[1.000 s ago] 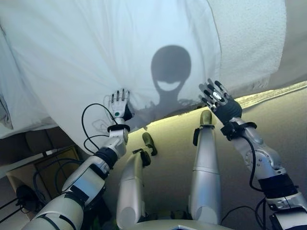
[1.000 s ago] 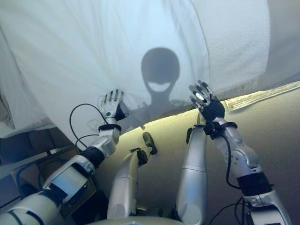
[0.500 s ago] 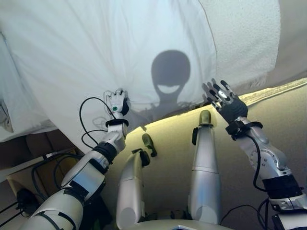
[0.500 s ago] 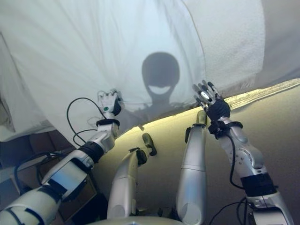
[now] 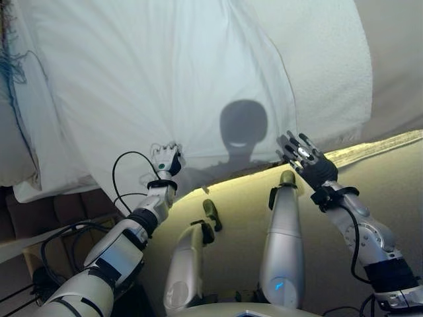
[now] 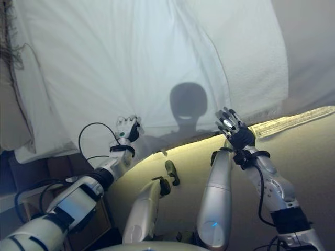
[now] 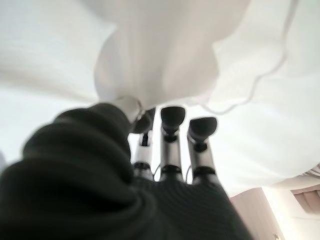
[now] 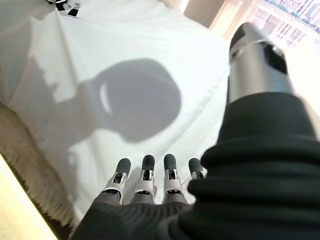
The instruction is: Make the bed neatly
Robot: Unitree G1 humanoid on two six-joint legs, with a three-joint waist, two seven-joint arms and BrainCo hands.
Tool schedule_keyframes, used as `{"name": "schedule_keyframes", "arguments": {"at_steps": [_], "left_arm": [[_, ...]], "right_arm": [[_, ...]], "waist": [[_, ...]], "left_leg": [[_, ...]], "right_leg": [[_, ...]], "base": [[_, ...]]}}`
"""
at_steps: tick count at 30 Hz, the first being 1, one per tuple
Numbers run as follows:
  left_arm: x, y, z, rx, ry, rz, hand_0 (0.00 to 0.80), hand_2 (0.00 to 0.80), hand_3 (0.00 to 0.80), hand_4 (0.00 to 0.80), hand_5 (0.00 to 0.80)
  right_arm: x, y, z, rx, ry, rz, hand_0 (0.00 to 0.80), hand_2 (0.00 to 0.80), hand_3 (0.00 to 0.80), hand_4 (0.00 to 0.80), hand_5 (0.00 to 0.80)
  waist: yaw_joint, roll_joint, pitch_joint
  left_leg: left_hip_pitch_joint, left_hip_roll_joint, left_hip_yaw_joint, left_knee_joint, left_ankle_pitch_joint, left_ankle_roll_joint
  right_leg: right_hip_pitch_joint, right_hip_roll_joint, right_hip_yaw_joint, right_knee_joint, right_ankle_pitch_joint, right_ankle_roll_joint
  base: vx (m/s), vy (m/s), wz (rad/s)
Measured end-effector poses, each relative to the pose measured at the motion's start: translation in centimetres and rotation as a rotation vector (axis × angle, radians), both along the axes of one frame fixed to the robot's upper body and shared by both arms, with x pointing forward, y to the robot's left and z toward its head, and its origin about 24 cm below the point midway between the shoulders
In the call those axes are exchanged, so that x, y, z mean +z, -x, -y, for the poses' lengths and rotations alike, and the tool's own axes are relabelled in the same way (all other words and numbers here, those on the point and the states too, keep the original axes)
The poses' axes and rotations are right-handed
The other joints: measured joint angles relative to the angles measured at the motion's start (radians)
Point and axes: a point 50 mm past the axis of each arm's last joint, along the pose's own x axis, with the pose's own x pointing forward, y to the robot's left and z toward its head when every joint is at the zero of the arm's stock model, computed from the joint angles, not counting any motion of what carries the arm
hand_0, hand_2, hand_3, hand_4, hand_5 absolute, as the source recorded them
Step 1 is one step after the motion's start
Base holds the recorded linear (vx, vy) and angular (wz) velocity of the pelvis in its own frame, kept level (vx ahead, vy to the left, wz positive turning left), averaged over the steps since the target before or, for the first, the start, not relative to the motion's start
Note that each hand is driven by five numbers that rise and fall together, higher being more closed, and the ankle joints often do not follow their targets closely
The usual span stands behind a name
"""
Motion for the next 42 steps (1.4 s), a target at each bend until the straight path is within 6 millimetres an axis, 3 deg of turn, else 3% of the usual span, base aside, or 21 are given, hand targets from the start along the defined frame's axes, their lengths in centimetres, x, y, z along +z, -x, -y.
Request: {"name": "schedule_keyframes", "arguments": {"at_steps": [1, 2, 3, 9, 15, 26, 31, 34, 37, 38, 39, 40, 41, 42], "left_arm": [[0.0, 0.0, 0.0, -0.002, 0.007, 0.007, 0.681, 0.681, 0.681, 0.681, 0.681], [0.0, 0.1, 0.0, -0.003, 0.010, 0.019, 0.220, 0.220, 0.220, 0.220, 0.220], [0.0, 0.1, 0.1, -0.006, 0.018, 0.026, 0.000, 0.000, 0.000, 0.000, 0.000], [-1.4, 1.1, 0.1, 0.032, 0.111, -0.017, 0.000, 0.000, 0.000, 0.000, 0.000], [-1.4, 1.1, 0.9, 0.047, 0.175, -0.027, 0.000, 0.000, 0.000, 0.000, 0.000], [0.1, 0.1, 0.6, 0.136, 0.115, 0.042, 0.000, 0.000, 0.000, 0.000, 0.000], [1.0, -0.3, 0.3, 0.170, 0.092, 0.103, 0.000, 0.000, 0.000, 0.000, 0.000], [1.7, -0.7, 0.4, 0.171, 0.086, 0.132, 0.000, 0.000, 0.000, 0.000, 0.000], [2.2, -1.1, 0.7, 0.174, 0.099, 0.142, 0.000, 0.000, 0.000, 0.000, 0.000], [2.6, -1.4, 0.8, 0.175, 0.102, 0.153, 0.107, 0.107, 0.107, 0.107, 0.107], [2.7, -1.4, 0.8, 0.184, 0.110, 0.154, 0.370, 0.370, 0.370, 0.370, 0.370], [2.9, -1.5, 0.9, 0.190, 0.111, 0.164, 0.693, 0.693, 0.693, 0.693, 0.693], [3.2, -1.7, 0.9, 0.193, 0.115, 0.177, 0.800, 0.800, 0.800, 0.800, 0.800], [3.5, -1.9, 1.0, 0.197, 0.119, 0.189, 0.800, 0.800, 0.800, 0.800, 0.800]], "right_arm": [[0.1, -0.1, 0.0, 0.001, 0.001, 0.003, 0.000, 0.000, 0.000, 0.000, 0.000], [0.2, -0.1, 0.0, 0.001, 0.001, 0.007, 0.000, 0.000, 0.000, 0.000, 0.000], [0.2, -0.2, -0.1, 0.002, 0.001, 0.008, 0.000, 0.000, 0.000, 0.000, 0.000], [0.6, -0.6, -0.2, -0.004, 0.007, 0.015, 0.000, 0.000, 0.000, 0.000, 0.000], [2.0, -1.5, -0.5, -0.034, 0.021, 0.038, 0.000, 0.000, 0.000, 0.000, 0.000], [4.2, -2.7, -1.1, -0.051, 0.028, 0.096, 0.000, 0.000, 0.000, 0.000, 0.000], [4.2, -2.8, -1.3, -0.049, 0.034, 0.092, 0.000, 0.000, 0.000, 0.000, 0.000], [4.0, -3.4, -2.8, -0.040, 0.057, 0.094, 0.000, 0.000, 0.000, 0.000, 0.000], [3.8, -4.3, -5.5, -0.030, 0.076, 0.105, 0.000, 0.000, 0.000, 0.000, 0.000], [3.9, -4.4, -6.6, -0.018, 0.074, 0.111, 0.000, 0.000, 0.000, 0.000, 0.000], [4.0, -4.6, -7.2, -0.014, 0.082, 0.116, 0.000, 0.000, 0.000, 0.000, 0.000], [4.0, -4.8, -7.7, -0.019, 0.084, 0.117, 0.000, 0.000, 0.000, 0.000, 0.000], [4.1, -4.9, -8.0, -0.029, 0.091, 0.119, 0.000, 0.000, 0.000, 0.000, 0.000], [4.2, -5.0, -8.1, -0.036, 0.096, 0.122, 0.000, 0.000, 0.000, 0.000, 0.000]], "waist": [[0.001, 0.000, 0.000], [0.000, 0.001, 0.000], [0.000, 0.002, 0.000], [0.002, 0.010, 0.000], [0.012, 0.013, 0.003], [0.030, 0.010, 0.005], [0.029, 0.009, 0.006], [0.024, 0.006, 0.008], [0.023, 0.006, 0.008], [0.023, 0.006, 0.008], [0.022, 0.006, 0.008], [0.020, 0.006, 0.008], [0.020, 0.006, 0.008], [0.020, 0.006, 0.008]], "left_leg": [[0.000, 0.000, 0.000, 0.000, 0.000, 0.000], [0.000, -0.001, 0.000, 0.000, 0.000, 0.003], [-0.001, -0.002, 0.000, 0.000, -0.001, 0.004], [-0.017, 0.004, -0.001, -0.010, 0.006, -0.001], [-0.083, 0.010, -0.002, 0.011, 0.007, 0.001], [-0.253, 0.040, -0.030, 0.197, -0.063, -0.004], [-0.335, 0.060, -0.037, 0.293, -0.092, -0.006], [-0.366, 0.057, -0.036, 0.329, -0.096, -0.003], [-0.380, 0.051, -0.029, 0.348, -0.099, -0.004], [-0.388, 0.049, -0.029, 0.353, -0.098, -0.004], [-0.395, 0.048, -0.028, 0.358, -0.098, -0.004], [-0.399, 0.048, -0.026, 0.361, -0.098, -0.003], [-0.402, 0.046, -0.024, 0.364, -0.098, -0.003], [-0.402, 0.044, -0.021, 0.366, -0.098, -0.003]], "right_leg": [[0.000, -0.001, 0.000, 0.000, 0.000, 0.000], [0.000, -0.002, 0.000, 0.000, -0.001, 0.001], [-0.001, -0.003, 0.000, 0.000, -0.001, 0.001], [-0.026, -0.008, -0.017, 0.000, 0.001, -0.006], [-0.088, 0.001, -0.015, 0.009, 0.007, -0.015], [-0.212, 0.026, 0.008, 0.081, 0.012, -0.022], [-0.273, 0.042, 0.017, 0.122, 0.015, -0.026], [-0.306, 0.046, 0.042, 0.152, 0.015, -0.028], [-0.330, 0.046, 0.062, 0.175, 0.015, -0.028], [-0.339, 0.046, 0.068, 0.178, 0.015, -0.028], [-0.347, 0.046, 0.071, 0.181, 0.015, -0.028], [-0.352, 0.046, 0.073, 0.181, 0.016, -0.027], [-0.357, 0.046, 0.079, 0.183, 0.017, -0.024], [-0.360, 0.046, 0.086, 0.185, 0.018, -0.022]], "base": [[0.000, 0.000, 0.00], [0.000, 0.000, 0.00], [0.000, 0.000, 0.00], [-0.034, -0.001, -0.02], [-0.014, 0.000, 0.02], [0.003, -0.003, -0.01], [-0.040, -0.001, -0.04], [-0.031, 0.089, 0.04], [-0.039, 0.072, 0.03], [-0.029, 0.061, 0.04], [-0.012, 0.055, 0.02], [0.007, 0.058, 0.00], [0.027, 0.071, -0.01], [0.031, 0.068, -0.01]]}}
